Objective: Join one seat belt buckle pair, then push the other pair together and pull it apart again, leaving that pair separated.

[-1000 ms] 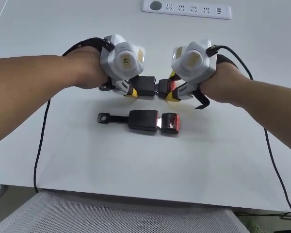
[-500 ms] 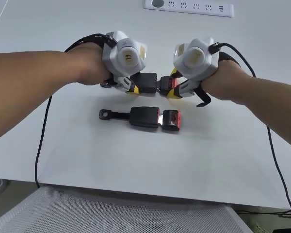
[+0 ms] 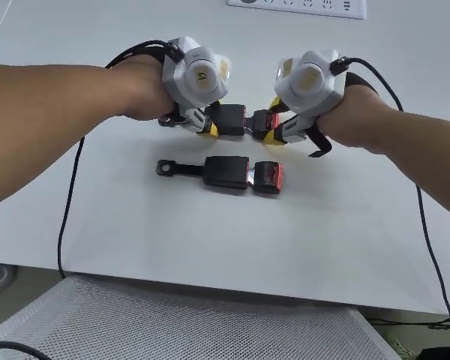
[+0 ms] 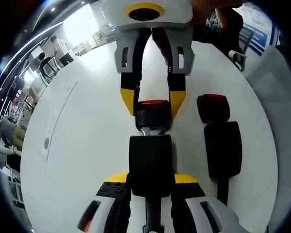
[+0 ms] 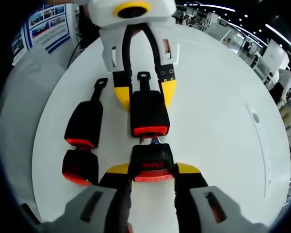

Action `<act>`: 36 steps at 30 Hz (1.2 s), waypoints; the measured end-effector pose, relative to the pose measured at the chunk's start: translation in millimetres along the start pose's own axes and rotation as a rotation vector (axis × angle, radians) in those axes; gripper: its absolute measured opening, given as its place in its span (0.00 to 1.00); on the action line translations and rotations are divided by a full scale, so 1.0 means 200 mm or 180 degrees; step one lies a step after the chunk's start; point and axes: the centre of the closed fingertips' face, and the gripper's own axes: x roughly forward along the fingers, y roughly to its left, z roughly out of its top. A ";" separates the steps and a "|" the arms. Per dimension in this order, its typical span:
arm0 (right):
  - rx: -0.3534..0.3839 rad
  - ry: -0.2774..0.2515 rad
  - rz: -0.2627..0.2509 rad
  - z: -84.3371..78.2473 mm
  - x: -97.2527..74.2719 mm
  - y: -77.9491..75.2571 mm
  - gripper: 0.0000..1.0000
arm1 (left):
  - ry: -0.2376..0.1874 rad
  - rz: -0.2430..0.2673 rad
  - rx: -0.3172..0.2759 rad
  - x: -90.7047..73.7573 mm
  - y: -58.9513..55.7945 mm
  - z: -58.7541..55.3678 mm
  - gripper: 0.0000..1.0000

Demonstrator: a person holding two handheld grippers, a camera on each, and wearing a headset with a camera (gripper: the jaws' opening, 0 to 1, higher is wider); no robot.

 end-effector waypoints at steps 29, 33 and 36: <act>0.0066 0.0068 -0.0055 -0.24 -0.13 -0.01 0.35 | -0.0023 -0.0033 -0.0012 -0.01 0.01 0.00 0.32; 0.0104 0.0125 -0.0060 -0.33 -0.16 -0.04 0.35 | -0.0009 -0.0029 -0.0019 0.00 0.02 0.00 0.32; 0.0129 0.0182 -0.0083 -0.38 -0.19 -0.04 0.35 | -0.0005 -0.0022 -0.0015 0.00 0.03 -0.01 0.32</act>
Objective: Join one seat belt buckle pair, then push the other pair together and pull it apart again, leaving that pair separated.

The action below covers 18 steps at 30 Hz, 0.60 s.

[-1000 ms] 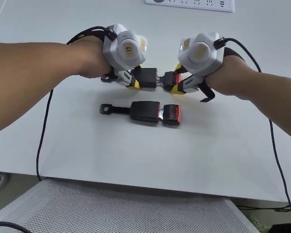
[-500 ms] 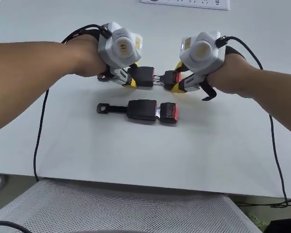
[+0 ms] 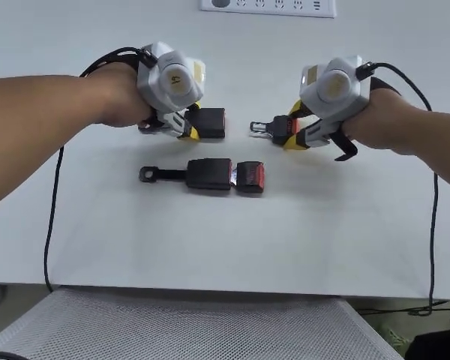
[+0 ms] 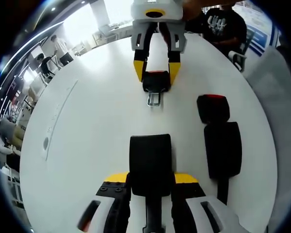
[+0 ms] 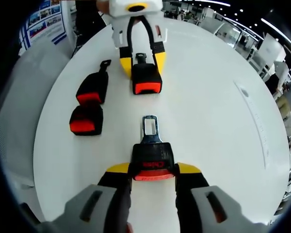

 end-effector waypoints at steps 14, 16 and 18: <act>0.0081 0.0174 -0.0069 -0.21 -0.13 0.01 0.35 | -0.0007 0.0022 0.0009 0.00 0.00 0.01 0.32; 0.0087 0.0200 -0.0061 -0.23 -0.15 0.02 0.35 | -0.0004 0.0032 0.0004 0.00 0.00 0.01 0.32; 0.0132 0.0216 -0.0062 -0.25 -0.16 0.02 0.36 | -0.0005 0.0036 -0.0004 0.00 -0.01 0.01 0.32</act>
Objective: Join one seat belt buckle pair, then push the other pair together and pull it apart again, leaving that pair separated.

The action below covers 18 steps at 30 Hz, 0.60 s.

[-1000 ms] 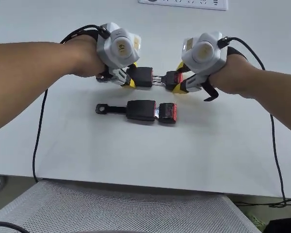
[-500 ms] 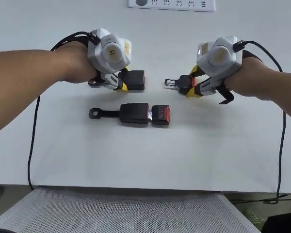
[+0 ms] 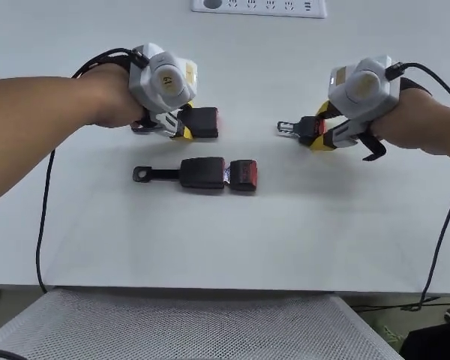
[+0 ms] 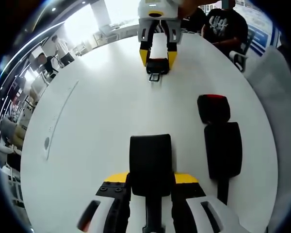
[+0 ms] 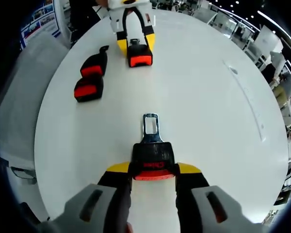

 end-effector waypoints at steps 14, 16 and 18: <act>0.0108 0.0183 -0.0223 -0.04 0.00 -0.05 0.50 | 0.0138 0.0086 -0.0201 -0.02 -0.01 0.01 0.33; 0.0082 0.0200 -0.0288 -0.04 -0.01 -0.06 0.55 | 0.0157 0.0151 -0.0119 -0.03 -0.01 0.01 0.36; 0.0168 0.0222 -0.0351 -0.04 -0.02 -0.06 0.59 | 0.0164 0.0184 -0.0123 -0.04 -0.02 0.01 0.43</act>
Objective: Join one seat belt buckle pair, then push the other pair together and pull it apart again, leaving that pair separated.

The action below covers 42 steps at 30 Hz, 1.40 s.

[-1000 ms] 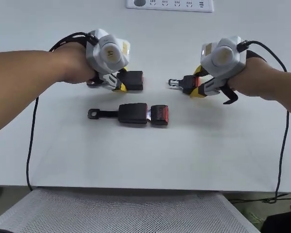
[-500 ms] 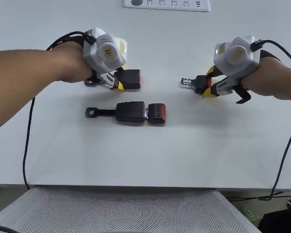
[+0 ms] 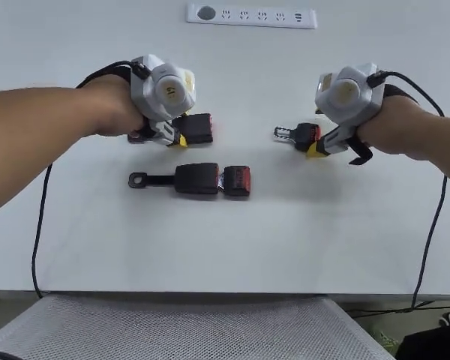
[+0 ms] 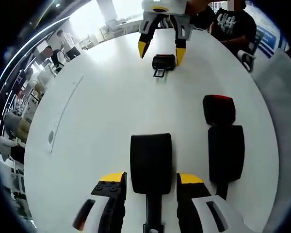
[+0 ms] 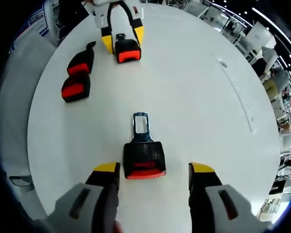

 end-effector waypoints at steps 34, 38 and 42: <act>0.1028 -0.1253 -0.0447 0.16 -0.51 0.52 0.97 | -0.0623 0.0991 -0.1522 -0.80 -0.50 -0.24 0.90; 0.1071 -0.1269 -0.0467 0.14 -0.55 0.55 0.99 | -0.0643 0.1085 -0.1691 -0.86 -0.52 -0.32 0.95; 0.1077 -0.1230 -0.0488 0.12 -0.56 0.58 1.00 | -0.0645 0.1152 -0.1771 -0.91 -0.56 -0.37 0.98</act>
